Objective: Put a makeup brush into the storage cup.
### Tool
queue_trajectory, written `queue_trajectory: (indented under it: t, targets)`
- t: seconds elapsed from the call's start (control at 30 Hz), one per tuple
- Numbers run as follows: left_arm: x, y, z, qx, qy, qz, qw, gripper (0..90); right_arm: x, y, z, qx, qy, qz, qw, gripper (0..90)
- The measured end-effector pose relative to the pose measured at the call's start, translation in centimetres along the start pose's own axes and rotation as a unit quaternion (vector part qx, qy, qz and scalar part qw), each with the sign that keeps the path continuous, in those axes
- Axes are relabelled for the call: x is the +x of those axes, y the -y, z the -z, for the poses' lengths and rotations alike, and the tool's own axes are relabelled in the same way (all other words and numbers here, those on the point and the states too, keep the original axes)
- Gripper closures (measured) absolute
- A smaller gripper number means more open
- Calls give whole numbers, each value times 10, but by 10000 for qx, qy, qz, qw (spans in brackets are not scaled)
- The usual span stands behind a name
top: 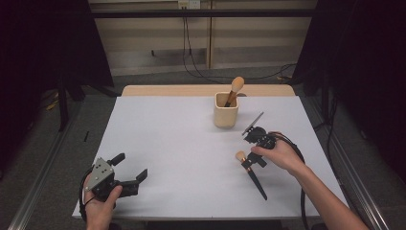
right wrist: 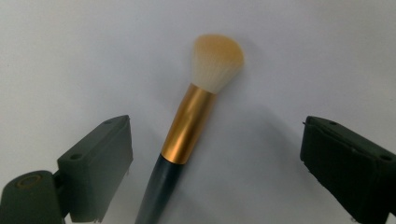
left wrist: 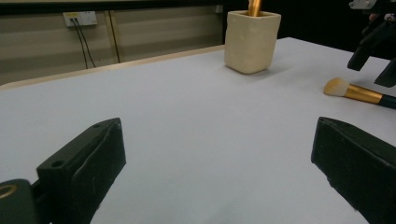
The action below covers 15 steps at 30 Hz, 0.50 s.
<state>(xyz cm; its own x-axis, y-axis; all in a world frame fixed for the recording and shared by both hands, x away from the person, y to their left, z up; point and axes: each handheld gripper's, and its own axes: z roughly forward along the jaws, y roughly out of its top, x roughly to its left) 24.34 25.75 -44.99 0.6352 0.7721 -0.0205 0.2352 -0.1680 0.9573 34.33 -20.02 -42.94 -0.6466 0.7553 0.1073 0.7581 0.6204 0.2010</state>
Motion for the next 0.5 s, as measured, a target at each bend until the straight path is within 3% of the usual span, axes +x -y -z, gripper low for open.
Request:
queue_trajectory:
  t: [0.23, 0.33, 0.5]
  targets:
    - [0, 0, 0, 7, 7, -3, 10000, 29, 3, -3, -6, 261, -78, -136, 9995, 68]
    - [0, 0, 0, 15, 23, -22, 10000, 29, 5, -5, -11, 318, 14, -293, 9991, 59]
    - [0, 0, 0, 7, -4, -1, 10000, 29, 6, -6, -16, 403, 2, -285, 9988, 185]
